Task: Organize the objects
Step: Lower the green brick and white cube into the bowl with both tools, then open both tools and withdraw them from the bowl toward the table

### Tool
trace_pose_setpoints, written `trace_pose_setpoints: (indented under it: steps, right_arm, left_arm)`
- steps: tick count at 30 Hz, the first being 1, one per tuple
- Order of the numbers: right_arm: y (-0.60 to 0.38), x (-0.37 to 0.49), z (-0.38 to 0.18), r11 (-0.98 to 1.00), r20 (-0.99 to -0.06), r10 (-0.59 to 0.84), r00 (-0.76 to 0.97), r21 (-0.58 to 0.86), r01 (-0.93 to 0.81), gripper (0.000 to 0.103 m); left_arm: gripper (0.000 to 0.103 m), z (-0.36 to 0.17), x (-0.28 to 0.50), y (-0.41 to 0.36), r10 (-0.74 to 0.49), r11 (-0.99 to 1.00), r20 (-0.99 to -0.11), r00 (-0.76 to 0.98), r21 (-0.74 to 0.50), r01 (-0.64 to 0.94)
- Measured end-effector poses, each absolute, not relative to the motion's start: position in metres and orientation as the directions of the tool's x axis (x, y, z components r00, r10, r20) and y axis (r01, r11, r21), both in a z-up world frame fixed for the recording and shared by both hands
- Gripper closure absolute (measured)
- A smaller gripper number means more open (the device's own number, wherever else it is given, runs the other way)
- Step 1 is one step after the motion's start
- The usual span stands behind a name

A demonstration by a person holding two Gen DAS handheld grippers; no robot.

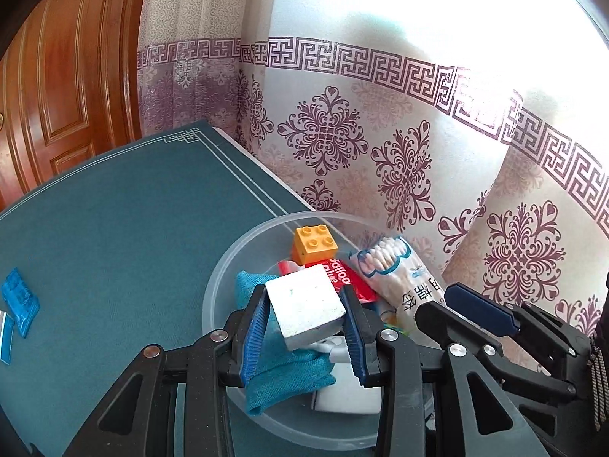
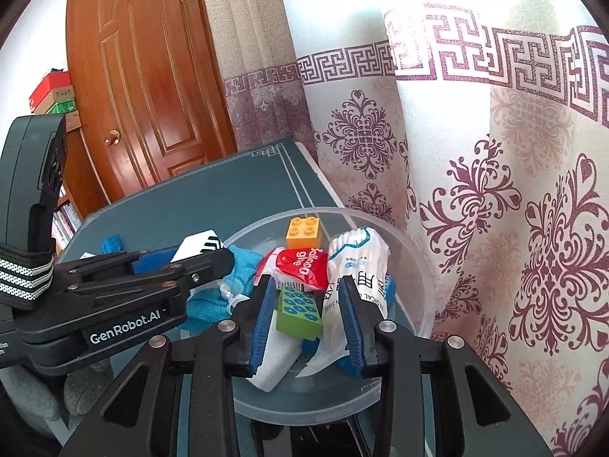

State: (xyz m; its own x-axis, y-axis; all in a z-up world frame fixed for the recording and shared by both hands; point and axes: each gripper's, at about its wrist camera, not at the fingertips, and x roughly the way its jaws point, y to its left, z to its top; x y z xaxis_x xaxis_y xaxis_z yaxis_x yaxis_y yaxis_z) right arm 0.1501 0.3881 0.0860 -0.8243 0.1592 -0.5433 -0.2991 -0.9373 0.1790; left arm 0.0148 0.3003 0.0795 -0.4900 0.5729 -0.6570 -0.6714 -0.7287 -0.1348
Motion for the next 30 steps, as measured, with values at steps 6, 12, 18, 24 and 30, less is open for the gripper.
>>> trace_pose_setpoints:
  steps: [6,12,18,24,30]
  right_arm:
    - [0.394,0.153,0.088,-0.926,-0.537,0.17,-0.826,0.198,-0.32,0.066]
    - [0.393,0.154,0.088,-0.927,-0.535,0.166,-0.829,0.203,-0.317,0.054]
    - [0.384,0.153,0.089,-0.93,-0.531,0.165,-0.831,0.197,-0.31,0.04]
    - [0.376,0.152,0.089,-0.935,-0.532,0.152,-0.833,0.195,-0.295,0.035]
    - [0.366,0.149,0.087,-0.941,-0.537,0.141,-0.832,0.188,-0.281,0.035]
  left_arm:
    - [0.036,0.077,0.007,0.293,0.579,-0.745,-0.657,-0.484,-0.183,-0.642]
    - [0.021,0.077,0.005,0.276,0.549,-0.784,-0.651,-0.525,-0.181,-0.594]
    - [0.005,0.076,0.006,0.265,0.481,-0.83,-0.645,-0.594,-0.116,-0.546]
    - [0.001,0.074,0.008,0.252,0.428,-0.859,-0.636,-0.642,-0.064,-0.509]
    - [0.001,0.07,0.005,0.24,0.39,-0.878,-0.644,-0.659,-0.045,-0.476]
